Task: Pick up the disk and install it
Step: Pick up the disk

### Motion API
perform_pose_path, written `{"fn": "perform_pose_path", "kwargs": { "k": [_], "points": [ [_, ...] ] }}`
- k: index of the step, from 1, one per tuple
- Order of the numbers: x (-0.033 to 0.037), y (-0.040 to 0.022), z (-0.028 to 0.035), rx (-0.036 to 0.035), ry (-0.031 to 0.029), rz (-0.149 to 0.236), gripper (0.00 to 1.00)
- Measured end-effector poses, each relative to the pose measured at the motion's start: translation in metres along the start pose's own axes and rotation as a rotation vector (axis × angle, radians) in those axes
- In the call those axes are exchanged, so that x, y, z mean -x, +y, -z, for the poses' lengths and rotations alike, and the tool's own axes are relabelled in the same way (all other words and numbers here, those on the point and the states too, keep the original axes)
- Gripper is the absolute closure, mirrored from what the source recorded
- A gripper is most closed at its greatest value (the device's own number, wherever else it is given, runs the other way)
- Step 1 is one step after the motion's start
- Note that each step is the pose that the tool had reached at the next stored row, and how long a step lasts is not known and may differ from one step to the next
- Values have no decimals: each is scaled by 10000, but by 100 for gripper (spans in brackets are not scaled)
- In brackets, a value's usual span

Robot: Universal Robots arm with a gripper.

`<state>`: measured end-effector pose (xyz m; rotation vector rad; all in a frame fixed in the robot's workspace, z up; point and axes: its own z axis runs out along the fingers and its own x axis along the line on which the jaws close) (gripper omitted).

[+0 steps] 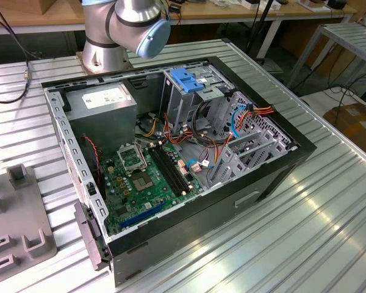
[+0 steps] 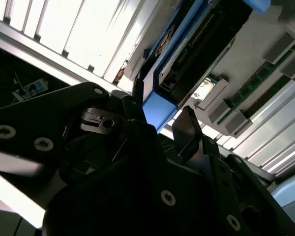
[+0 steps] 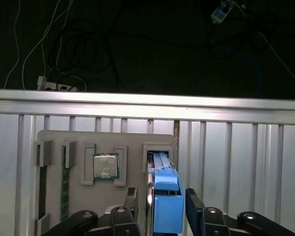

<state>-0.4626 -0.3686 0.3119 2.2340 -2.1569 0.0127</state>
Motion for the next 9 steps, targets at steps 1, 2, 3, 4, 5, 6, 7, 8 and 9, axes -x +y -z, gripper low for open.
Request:
{"fn": "perform_pose_path", "kwargs": {
  "k": [1, 2, 3, 4, 5, 6, 7, 8, 9],
  "points": [
    [1, -1, -18, 0, 0, 0, 49],
    [1, -1, -38, -1, 0, 0, 49],
    [2, -1, -55, 0, 0, 0, 49],
    [2, -2, -79, 0, 0, 1, 49],
    [3, -2, -98, 0, -1, 0, 49],
    [4, -2, -123, 0, -6, 0, 49],
    [5, -2, -139, -1, -9, -1, 49],
    [5, -3, -143, 1, -9, 0, 49],
    [4, -3, -143, 2, -10, 1, 49]
  ]
}}
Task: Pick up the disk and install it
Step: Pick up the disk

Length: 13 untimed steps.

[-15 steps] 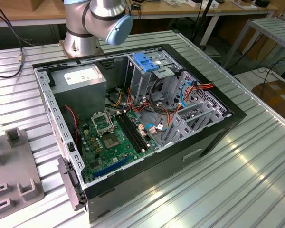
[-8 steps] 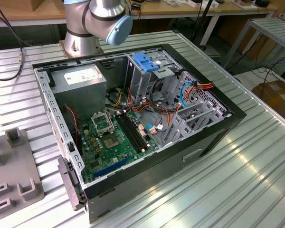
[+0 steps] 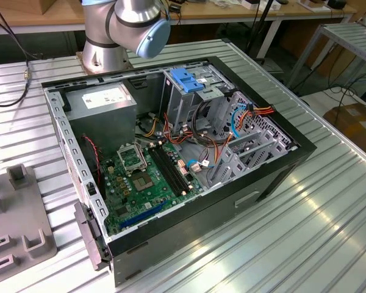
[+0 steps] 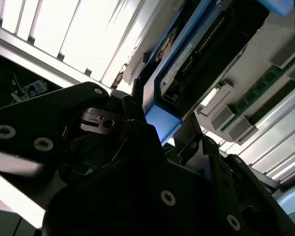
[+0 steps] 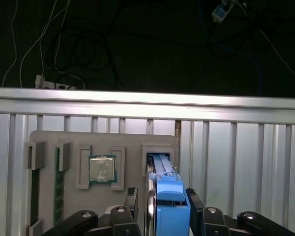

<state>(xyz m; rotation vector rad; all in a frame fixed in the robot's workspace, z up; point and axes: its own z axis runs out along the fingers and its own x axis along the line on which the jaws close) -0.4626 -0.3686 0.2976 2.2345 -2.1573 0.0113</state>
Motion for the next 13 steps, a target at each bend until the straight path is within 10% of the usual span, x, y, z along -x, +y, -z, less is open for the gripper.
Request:
{"fn": "perform_pose_path", "kwargs": {
  "k": [13],
  "points": [
    [1, 0, -19, -2, -2, 0, 63]
  ]
}}
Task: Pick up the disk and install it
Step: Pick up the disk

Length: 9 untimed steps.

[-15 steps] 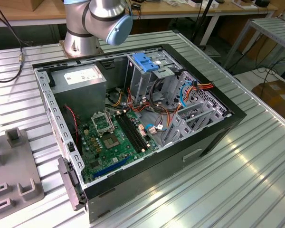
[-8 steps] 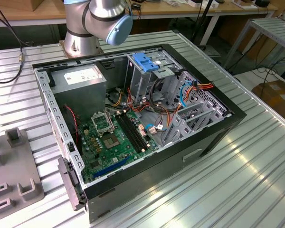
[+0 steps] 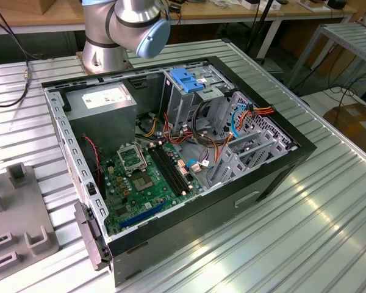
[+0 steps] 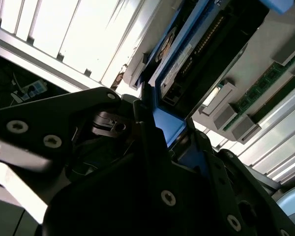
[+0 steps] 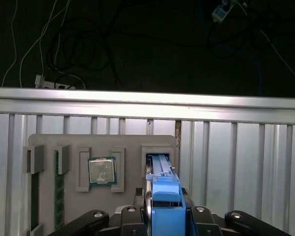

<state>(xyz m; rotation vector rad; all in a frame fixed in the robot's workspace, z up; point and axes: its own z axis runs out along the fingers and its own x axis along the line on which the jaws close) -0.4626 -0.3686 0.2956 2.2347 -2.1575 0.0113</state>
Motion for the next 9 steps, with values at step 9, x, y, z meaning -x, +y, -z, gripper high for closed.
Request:
{"fn": "perform_pose_path", "kwargs": {
  "k": [9],
  "points": [
    [0, 0, -13, 16, -10, -501, 63]
  ]
}}
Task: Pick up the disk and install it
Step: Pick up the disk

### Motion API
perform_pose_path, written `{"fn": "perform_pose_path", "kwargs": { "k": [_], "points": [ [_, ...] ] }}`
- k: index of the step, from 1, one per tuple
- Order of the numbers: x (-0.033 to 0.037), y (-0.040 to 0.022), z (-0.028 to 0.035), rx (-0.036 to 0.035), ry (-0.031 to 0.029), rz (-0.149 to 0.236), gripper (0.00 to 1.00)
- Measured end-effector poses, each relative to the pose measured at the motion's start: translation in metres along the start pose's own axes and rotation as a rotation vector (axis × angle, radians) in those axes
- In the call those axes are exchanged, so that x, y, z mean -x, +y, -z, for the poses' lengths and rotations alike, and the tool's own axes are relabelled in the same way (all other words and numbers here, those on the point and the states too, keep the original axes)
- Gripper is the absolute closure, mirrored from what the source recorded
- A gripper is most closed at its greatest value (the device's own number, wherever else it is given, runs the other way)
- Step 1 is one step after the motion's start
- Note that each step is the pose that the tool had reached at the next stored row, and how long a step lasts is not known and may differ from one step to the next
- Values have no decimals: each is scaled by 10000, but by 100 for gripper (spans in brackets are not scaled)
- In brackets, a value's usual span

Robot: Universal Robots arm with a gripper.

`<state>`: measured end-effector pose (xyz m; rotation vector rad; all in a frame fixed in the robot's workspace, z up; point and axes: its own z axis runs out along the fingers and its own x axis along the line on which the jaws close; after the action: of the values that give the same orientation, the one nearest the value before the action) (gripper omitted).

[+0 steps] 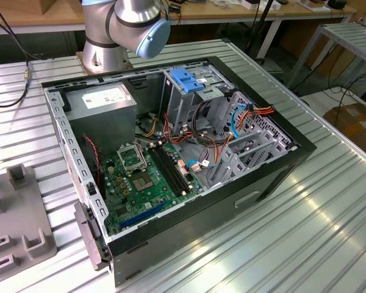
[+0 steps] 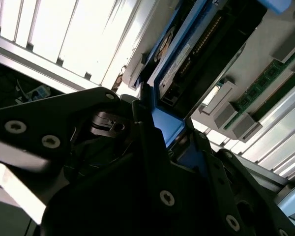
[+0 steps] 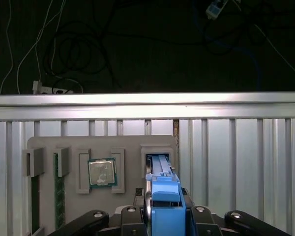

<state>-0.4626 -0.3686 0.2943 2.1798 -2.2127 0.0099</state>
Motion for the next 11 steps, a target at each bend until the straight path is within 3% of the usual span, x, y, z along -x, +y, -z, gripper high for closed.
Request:
{"fn": "perform_pose_path", "kwargs": {
  "k": [11],
  "points": [
    [0, 0, 0, -1, -1, -9, 63]
  ]
}}
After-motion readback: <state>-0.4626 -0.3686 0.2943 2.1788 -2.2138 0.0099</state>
